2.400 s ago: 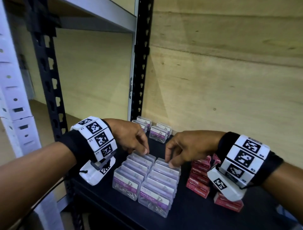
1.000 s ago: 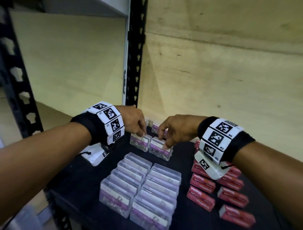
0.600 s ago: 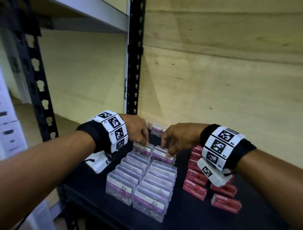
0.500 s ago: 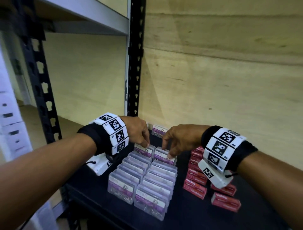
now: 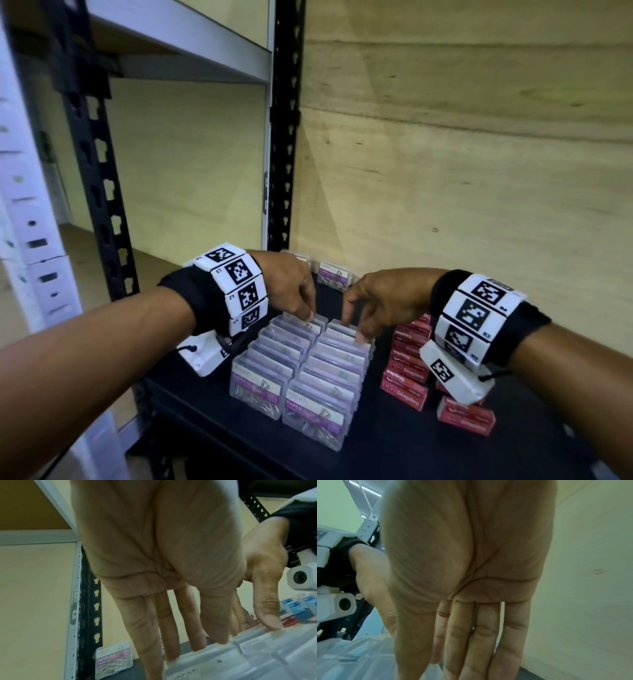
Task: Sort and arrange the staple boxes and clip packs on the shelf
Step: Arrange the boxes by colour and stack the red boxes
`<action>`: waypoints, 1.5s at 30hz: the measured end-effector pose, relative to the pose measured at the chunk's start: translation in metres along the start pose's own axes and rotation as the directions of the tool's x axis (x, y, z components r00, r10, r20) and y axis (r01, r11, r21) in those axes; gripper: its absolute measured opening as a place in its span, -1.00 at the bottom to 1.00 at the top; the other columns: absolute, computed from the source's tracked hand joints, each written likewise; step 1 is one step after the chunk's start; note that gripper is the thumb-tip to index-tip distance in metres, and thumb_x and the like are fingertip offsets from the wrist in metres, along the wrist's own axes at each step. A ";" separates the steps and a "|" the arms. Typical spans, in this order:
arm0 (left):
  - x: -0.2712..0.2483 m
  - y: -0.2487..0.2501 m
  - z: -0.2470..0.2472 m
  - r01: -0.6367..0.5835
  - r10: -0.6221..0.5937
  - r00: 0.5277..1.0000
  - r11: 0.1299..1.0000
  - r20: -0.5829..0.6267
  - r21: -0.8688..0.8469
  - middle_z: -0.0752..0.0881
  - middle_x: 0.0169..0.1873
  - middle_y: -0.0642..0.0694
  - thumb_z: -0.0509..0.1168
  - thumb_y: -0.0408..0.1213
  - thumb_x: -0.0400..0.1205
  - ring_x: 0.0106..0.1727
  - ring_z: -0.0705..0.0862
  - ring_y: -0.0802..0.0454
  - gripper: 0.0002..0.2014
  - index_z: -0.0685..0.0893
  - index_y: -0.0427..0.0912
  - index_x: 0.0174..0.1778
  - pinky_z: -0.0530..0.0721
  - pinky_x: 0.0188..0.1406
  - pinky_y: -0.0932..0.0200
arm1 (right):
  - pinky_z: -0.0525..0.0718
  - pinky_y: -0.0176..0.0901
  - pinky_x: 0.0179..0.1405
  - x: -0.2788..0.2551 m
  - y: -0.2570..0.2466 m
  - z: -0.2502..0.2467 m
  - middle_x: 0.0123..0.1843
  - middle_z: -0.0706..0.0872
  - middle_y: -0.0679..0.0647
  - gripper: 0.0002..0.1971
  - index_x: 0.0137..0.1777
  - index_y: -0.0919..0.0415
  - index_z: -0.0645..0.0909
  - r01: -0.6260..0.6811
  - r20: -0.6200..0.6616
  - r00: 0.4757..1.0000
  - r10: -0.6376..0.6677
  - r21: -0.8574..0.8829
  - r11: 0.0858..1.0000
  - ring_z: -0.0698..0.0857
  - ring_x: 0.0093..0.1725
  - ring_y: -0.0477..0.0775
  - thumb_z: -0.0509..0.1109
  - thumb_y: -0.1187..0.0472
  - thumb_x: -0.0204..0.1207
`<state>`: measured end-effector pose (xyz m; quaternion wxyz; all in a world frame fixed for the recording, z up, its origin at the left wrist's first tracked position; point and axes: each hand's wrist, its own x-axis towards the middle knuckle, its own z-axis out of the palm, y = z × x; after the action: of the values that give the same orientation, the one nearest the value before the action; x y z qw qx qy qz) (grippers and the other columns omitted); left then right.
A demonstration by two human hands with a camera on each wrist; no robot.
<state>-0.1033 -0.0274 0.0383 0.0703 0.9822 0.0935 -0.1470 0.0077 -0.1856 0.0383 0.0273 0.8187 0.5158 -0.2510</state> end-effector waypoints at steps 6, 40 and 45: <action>-0.006 0.003 0.001 -0.015 0.015 1.000 0.999 0.015 0.031 0.77 0.12 0.20 0.34 0.01 0.66 0.15 0.68 0.20 -0.74 0.78 0.10 0.22 0.60 0.33 0.10 | 0.63 -0.04 0.30 -0.003 -0.001 0.001 0.06 0.86 -0.09 -0.68 0.27 -0.04 0.63 0.017 0.016 1.000 -0.017 0.011 1.000 0.81 0.04 -0.14 0.54 0.07 0.54; 0.046 -0.045 -0.026 0.042 -0.048 0.982 0.998 -0.183 -0.036 0.72 0.06 0.14 0.35 0.09 0.62 0.09 0.67 0.14 -0.70 0.71 0.12 0.23 0.62 0.18 0.15 | 0.57 -0.24 -0.03 0.044 0.016 -0.043 -0.04 0.83 -0.07 -0.75 0.14 -0.08 0.69 0.002 -0.176 0.984 -0.014 -0.070 0.998 0.75 -0.09 -0.09 0.51 -0.09 0.52; 0.086 -0.072 -0.032 0.105 -0.097 0.959 0.994 -0.267 0.017 0.63 0.34 0.00 0.27 -0.05 0.69 0.31 0.59 0.01 -0.59 0.53 0.10 0.49 0.54 0.33 0.13 | 0.54 -0.15 0.11 0.079 0.026 -0.062 0.27 0.71 -0.03 -0.58 0.40 0.01 0.56 -0.149 -0.278 0.957 0.076 -0.250 0.957 0.65 0.20 0.04 0.45 -0.06 0.59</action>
<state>-0.0281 0.0621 0.0346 0.0344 0.9879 0.1499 -0.0186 0.0809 -0.1137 0.0527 0.0828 0.8618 0.4962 -0.0647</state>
